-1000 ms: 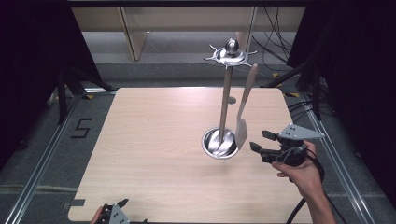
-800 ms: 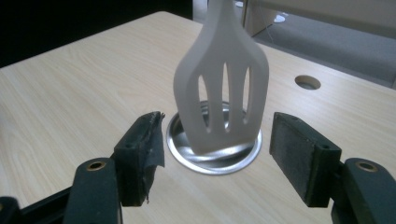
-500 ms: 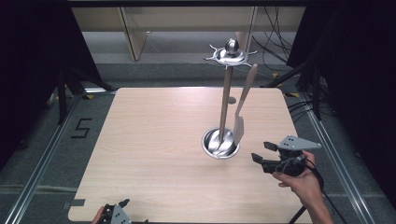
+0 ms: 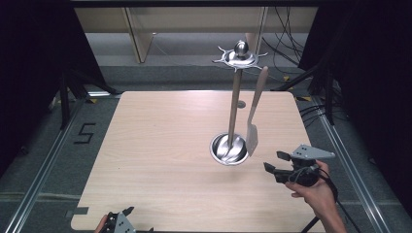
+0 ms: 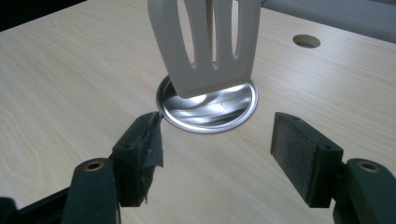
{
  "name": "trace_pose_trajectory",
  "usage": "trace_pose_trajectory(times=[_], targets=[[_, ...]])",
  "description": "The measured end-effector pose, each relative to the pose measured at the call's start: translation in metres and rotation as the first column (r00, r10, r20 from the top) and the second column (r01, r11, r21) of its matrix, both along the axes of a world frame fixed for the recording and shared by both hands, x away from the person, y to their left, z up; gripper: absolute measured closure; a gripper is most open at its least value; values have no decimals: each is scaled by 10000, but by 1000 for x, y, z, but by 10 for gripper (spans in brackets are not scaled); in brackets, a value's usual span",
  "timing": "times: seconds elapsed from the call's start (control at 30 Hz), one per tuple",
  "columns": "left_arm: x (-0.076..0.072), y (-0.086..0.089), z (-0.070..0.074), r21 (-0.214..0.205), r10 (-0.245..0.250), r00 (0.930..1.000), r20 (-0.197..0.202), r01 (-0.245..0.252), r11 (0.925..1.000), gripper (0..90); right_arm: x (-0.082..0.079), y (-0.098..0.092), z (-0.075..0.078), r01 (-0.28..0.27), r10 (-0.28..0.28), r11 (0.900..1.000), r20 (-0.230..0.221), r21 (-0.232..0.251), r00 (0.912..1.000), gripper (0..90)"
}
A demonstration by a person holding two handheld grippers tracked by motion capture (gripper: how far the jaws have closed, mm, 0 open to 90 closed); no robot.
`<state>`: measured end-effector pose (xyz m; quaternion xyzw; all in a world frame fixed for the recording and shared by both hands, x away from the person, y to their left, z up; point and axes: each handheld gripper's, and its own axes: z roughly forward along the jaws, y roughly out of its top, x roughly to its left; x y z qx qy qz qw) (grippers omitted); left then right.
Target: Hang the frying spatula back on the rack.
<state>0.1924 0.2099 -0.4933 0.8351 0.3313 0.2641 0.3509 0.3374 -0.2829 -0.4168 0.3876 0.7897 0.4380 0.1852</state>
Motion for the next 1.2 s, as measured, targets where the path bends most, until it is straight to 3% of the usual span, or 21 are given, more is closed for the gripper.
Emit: trace_pose_trajectory(times=[0.13,0.2,0.27,0.3,0.33,0.37,0.5,0.53,0.6,0.63,0.67,0.7,0.73,0.77,0.8,0.97,1.0,1.03,1.13,1.17,1.2], targets=[[-3,-1,-1,-225,275,9996,-6,-275,9994,149,-3,-4,-2,89,-89,9999,-18,140,10000,346],[-2,-1,-3,-362,159,9997,173,-153,9992,149,-3,-7,-4,49,-50,9999,68,88,10000,345],[-2,0,-3,-342,166,9998,143,-161,9993,149,-5,-7,-5,114,-114,9996,-23,258,9999,345],[-3,2,-2,-126,284,9995,107,-282,9995,149,-6,-7,-6,124,-121,9993,-101,352,9999,345],[-2,1,-3,-373,205,9997,166,-199,9991,149,-5,-8,-8,67,-68,9996,53,271,10000,344],[-1,2,-2,-207,53,9996,273,-48,9998,149,-7,-7,-9,157,-150,9991,-180,393,9997,343],[-3,1,-2,-300,132,9998,170,-126,9995,149,-7,-6,-15,20,-16,9997,-173,239,9998,339],[-3,1,-3,-370,162,9997,189,-155,9992,149,-8,-6,-16,16,-6,9998,-430,223,9991,338],[-2,1,-3,-297,93,9994,332,-83,9995,149,-8,-5,-19,-105,111,9997,-275,217,9996,337],[-2,2,-1,-99,-21,9995,309,24,9999,149,-10,-4,-20,32,-21,9997,-452,246,9990,336],[-2,2,-2,-102,-26,9995,308,29,9999,149,-9,-3,-22,-74,83,9997,-366,242,9993,336],[-3,0,-3,-362,201,9997,145,-196,9992,149,-9,-4,-22,-159,161,9999,-322,43,9994,336],[-3,1,-3,-358,131,9999,97,-127,9993,149,-12,-2,-23,-70,89,9994,-554,353,9984,336],[-3,0,-3,-393,143,9999,52,-141,9991,149,-11,-3,-24,-155,163,9996,-362,228,9992,336],[-3,1,-3,-319,137,9997,192,-130,9994,149,-13,-2,-24,-106,121,9996,-584,259,9982,335],[-3,1,-2,-200,123,9997,231,-118,9997,149,-16,-3,-29,-226,241,9993,-483,314,9985,334],[-5,1,-2,-152,243,9997,21,-242,9996,149,-18,-3,-30,-108,138,9990,-681,441,9976,334],[-5,2,-1,-90,229,9997,-72,-230,9997,149,-17,-4,-31,-217,231,9994,-568,257,9981,333],[-5,1,-1,-87,226,9997,-50,-227,9997,149,-20,-4,-33,-183,216,9989,-783,427,9967,332],[-3,1,-2,-216,92,9998,175,-88,9997,149,-22,-4,-35,-183,220,9988,-832,447,9963,331],[-3,1,-2,-216,92,9998,175,-88,9997,149,-21,-5,-36,-244,269,9990,-663,382,9974,330]])
